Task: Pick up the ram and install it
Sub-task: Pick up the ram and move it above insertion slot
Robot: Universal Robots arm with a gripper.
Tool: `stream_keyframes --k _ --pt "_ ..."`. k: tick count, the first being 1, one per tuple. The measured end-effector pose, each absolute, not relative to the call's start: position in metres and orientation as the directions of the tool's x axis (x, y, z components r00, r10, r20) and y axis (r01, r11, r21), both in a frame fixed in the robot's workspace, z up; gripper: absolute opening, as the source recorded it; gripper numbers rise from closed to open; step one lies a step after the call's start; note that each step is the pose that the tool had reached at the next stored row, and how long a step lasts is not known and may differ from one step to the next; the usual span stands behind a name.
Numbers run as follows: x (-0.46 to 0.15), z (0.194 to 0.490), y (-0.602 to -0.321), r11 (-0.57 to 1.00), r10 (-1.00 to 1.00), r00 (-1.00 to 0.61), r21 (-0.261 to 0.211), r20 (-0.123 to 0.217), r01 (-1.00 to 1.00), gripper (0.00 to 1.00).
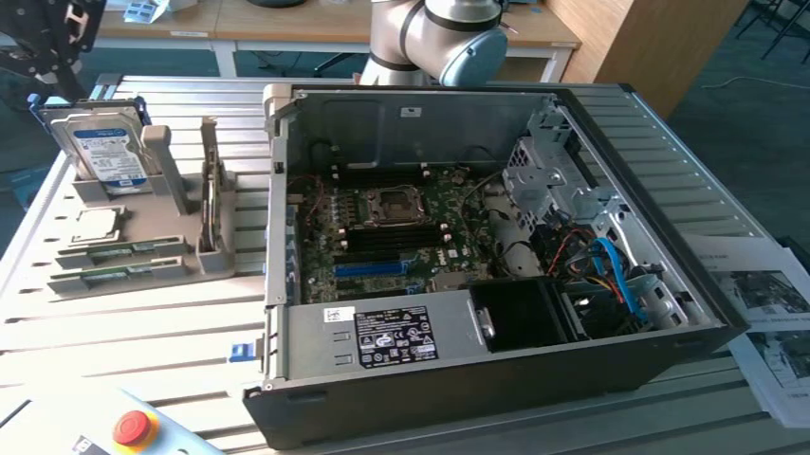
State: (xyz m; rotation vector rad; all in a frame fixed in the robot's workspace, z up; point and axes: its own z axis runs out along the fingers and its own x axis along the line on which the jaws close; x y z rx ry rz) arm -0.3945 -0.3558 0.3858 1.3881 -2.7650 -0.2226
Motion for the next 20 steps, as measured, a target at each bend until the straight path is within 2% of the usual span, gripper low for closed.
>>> stream_keyframes --k 8,20 --pt "-0.3945 0.3858 -0.3558 0.513 -0.852 -0.522 0.148 -0.031 -0.846 0.1" --pt "-0.3944 0.3858 -0.3559 0.483 -0.87 -0.492 0.15 -0.03 -0.863 0.1"
